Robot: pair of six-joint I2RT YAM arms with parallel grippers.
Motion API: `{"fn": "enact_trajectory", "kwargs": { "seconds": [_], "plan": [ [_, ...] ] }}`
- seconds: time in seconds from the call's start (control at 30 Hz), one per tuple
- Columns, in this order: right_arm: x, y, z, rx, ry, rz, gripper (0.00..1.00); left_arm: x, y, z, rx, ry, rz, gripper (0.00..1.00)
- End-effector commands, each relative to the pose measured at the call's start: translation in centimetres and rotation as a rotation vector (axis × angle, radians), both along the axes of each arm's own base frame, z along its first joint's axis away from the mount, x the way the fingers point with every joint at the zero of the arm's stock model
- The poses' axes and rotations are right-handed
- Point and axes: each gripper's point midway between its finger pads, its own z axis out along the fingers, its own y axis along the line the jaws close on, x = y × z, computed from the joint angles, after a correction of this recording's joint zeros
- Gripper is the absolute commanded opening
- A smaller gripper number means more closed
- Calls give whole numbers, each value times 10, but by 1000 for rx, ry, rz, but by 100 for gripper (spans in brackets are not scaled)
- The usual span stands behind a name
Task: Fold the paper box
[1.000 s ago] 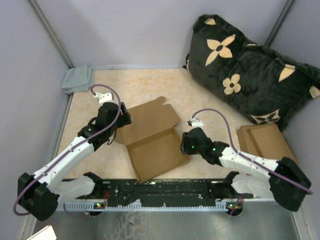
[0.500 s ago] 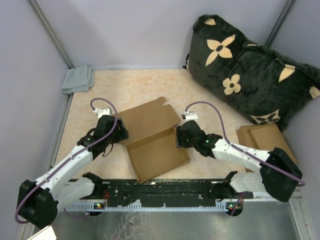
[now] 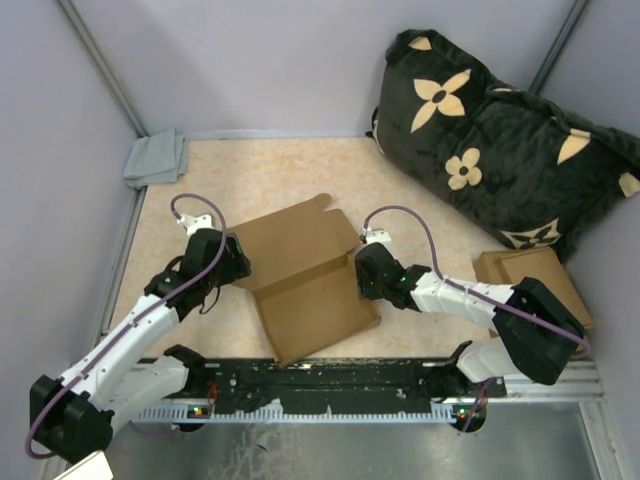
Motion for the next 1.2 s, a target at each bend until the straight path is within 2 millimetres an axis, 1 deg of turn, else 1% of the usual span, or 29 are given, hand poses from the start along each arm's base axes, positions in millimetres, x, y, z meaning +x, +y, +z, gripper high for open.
{"fn": "enact_trajectory", "kwargs": {
  "seconds": [0.0,0.03,0.07,0.13,0.2,0.27,0.37,0.5,0.63,0.77,0.9,1.0,1.07,1.17],
  "plan": [
    [17,12,22,63,-67,-27,40,0,9,8,41,11,25,74],
    [16,11,20,65,-62,-33,36,1,9,7,45,9,21,74],
    [15,11,19,70,-58,-40,30,1,9,6,47,6,15,74],
    [12,9,18,85,-51,-62,22,4,8,2,57,15,16,75],
    [9,5,15,102,-45,-98,19,6,8,-1,68,34,16,75],
    [5,1,15,129,-42,-136,18,9,6,-3,69,41,17,74],
    [-1,-2,12,171,-31,-166,16,19,1,-1,64,16,10,75],
    [-9,-6,11,224,-15,-217,15,37,-8,-5,57,7,5,75],
    [-13,-4,16,274,-13,-220,16,59,-21,-8,36,-18,2,74],
    [-15,-2,23,287,-24,-196,21,76,-22,-7,51,-75,13,74],
    [-15,-4,29,279,-36,-182,23,92,-23,1,61,-110,38,74],
    [-15,-3,30,274,-36,-178,23,103,-27,2,67,-125,35,74],
    [-15,-2,30,276,-33,-171,23,109,-29,-4,72,-113,30,73],
    [-15,-1,28,272,-28,-167,24,118,-35,-13,64,-98,23,71]
  ]
}}
